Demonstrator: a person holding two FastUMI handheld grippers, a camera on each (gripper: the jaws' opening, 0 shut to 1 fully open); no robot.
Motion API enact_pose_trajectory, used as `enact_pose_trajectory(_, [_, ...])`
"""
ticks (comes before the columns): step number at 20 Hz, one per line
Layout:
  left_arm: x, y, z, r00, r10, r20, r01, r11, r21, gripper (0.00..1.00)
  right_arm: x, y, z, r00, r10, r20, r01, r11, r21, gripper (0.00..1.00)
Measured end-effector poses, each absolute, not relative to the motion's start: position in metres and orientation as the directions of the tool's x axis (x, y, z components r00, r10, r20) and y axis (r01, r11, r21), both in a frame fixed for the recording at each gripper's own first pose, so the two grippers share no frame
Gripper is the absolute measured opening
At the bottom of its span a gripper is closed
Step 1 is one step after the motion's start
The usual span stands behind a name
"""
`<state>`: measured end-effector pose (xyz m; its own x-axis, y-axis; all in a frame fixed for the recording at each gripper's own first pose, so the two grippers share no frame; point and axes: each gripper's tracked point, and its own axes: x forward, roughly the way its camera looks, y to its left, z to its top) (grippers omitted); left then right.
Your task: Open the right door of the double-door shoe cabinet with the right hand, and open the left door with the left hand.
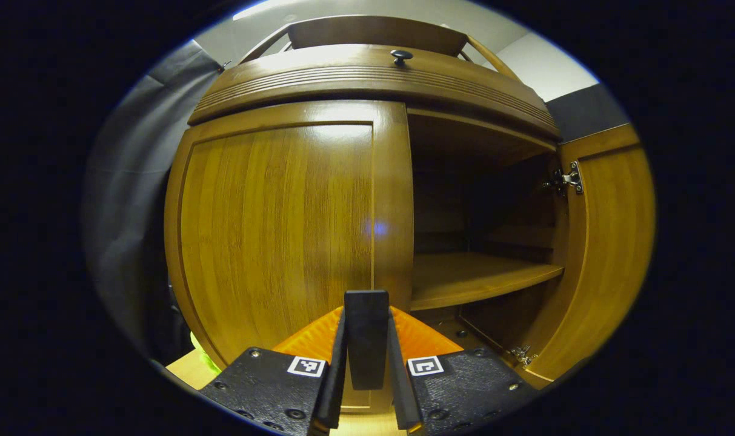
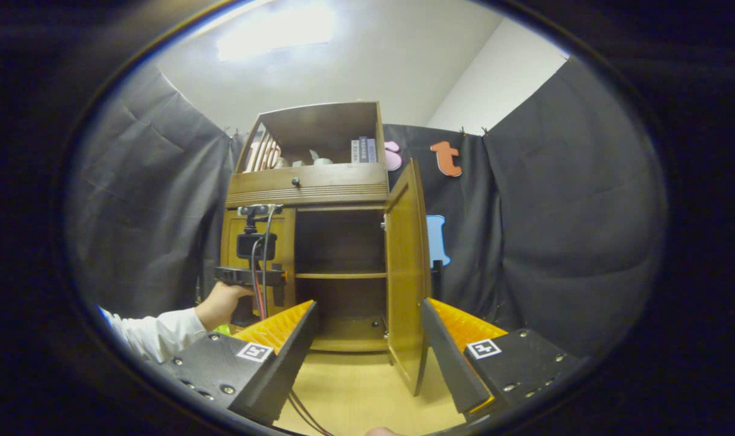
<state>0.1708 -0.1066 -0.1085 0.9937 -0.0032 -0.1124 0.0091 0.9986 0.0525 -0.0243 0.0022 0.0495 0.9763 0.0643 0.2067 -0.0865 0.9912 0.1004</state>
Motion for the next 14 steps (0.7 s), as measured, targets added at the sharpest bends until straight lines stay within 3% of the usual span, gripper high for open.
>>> enact_pose_trajectory(1, [0.172, -0.107, -0.112, 0.992, -0.005, -0.125, 0.013, 0.998, 0.068, 0.34, -0.029, 0.01, 0.05, 0.973, 0.085, 0.213, -0.109, 0.989, 0.102, 1.0])
enact_pose_trajectory(8, [0.151, -0.105, -0.111, 0.986, -0.039, -0.16, 0.051, 0.996, 0.071, 0.31, -0.03, 0.026, 0.047, 0.969, 0.112, 0.222, -0.133, 0.988, 0.081, 0.98])
enact_pose_trajectory(14, [0.121, -0.101, -0.108, 0.982, -0.07, -0.176, 0.083, 0.994, 0.066, 0.31, -0.032, 0.014, 0.044, 0.974, 0.068, 0.217, -0.087, 0.993, 0.078, 1.0])
